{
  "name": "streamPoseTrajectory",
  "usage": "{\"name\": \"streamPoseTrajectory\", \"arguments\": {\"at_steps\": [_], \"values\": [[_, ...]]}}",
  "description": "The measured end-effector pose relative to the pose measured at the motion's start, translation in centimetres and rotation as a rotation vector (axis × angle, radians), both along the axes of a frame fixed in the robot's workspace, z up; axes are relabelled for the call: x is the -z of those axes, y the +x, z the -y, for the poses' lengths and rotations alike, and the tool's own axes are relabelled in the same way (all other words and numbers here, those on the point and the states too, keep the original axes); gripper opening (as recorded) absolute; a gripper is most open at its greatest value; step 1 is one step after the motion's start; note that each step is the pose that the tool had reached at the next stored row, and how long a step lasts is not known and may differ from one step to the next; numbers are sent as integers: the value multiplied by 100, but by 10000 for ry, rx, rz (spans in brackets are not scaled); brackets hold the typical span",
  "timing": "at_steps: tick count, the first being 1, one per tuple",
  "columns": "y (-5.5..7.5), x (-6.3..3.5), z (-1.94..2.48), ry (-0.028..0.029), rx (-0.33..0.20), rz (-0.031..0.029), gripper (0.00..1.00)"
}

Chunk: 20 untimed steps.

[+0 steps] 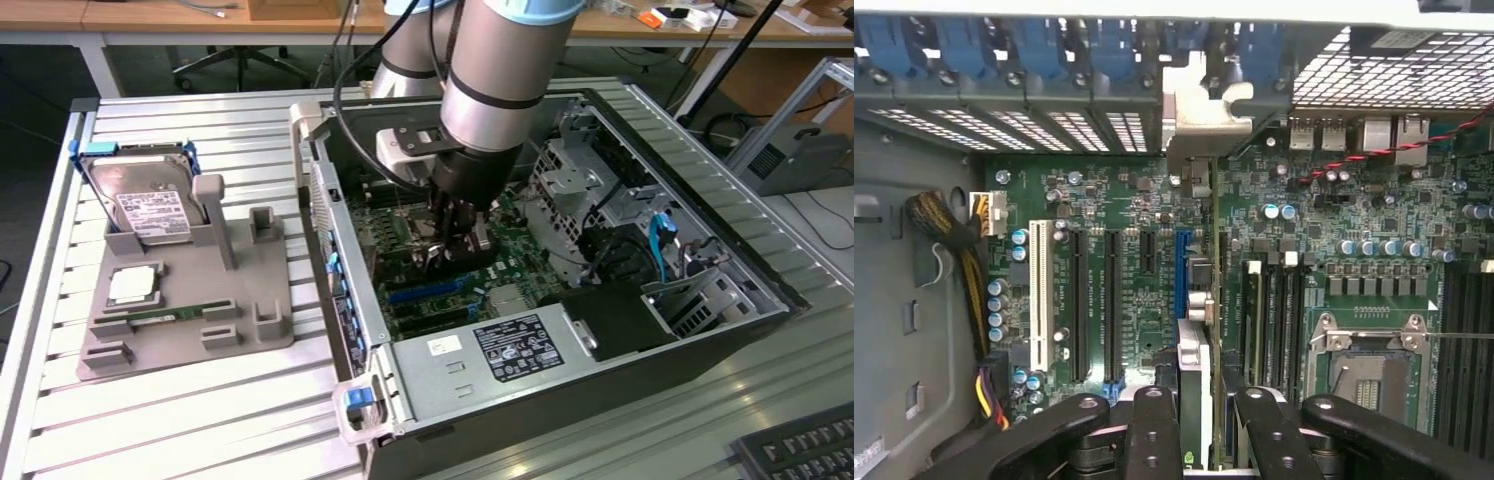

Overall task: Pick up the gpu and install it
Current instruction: 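Insert the gpu into the slot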

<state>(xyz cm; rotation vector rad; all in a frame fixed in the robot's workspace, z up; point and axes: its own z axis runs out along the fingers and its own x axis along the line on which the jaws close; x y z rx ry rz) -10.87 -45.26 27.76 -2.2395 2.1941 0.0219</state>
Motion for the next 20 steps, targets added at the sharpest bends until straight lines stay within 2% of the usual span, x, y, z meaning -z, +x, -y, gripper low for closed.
{"name": "streamPoseTrajectory", "arguments": {"at_steps": [4, 7, 13, 17, 20], "values": [[-2, 4, 70, 0, 1, 0, 27], [-8, 6, 87, -2, 2, -1, 27], [-43, 32, 86, -13, 1, 0, 27], [-49, 46, 50, -18, 0, 0, 27], [-67, 54, 43, -23, 0, 0, 27]]}}
